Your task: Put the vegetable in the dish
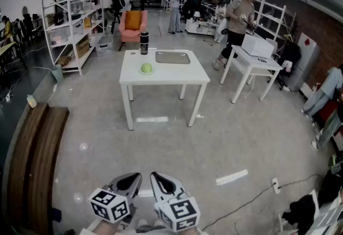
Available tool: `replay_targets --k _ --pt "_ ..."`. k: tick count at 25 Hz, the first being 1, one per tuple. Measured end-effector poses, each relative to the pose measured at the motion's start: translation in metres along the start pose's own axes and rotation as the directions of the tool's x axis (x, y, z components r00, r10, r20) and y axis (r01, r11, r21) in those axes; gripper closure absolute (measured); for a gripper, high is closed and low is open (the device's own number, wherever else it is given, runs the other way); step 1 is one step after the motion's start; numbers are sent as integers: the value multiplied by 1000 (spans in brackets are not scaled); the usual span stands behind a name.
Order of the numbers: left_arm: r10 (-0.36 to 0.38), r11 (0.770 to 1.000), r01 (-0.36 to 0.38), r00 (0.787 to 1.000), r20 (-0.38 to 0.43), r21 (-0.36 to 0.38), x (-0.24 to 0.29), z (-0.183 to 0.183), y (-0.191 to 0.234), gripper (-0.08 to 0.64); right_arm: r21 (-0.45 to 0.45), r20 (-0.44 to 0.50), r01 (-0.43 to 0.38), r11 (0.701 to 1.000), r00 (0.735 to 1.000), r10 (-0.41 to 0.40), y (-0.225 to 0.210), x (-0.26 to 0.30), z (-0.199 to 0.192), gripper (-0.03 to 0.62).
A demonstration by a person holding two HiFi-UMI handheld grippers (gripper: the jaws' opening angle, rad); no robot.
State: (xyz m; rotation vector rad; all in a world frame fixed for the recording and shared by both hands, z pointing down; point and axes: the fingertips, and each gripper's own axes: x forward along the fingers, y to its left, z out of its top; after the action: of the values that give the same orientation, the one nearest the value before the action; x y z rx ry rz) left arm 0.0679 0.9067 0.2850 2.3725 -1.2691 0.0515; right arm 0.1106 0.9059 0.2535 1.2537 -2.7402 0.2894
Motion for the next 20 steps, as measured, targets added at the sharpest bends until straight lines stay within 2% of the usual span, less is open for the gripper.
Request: replay_targets --k 11,20 --pt "15 1000 -15 1000 2 -1 1 7 5 552 -25 -9 -6 1000 1000 6 -2 8 3 580" --pt "15 999 -14 1000 16 -40 15 5 7 552 3 10 -8 1000 1000 8 -18 7 3 578"
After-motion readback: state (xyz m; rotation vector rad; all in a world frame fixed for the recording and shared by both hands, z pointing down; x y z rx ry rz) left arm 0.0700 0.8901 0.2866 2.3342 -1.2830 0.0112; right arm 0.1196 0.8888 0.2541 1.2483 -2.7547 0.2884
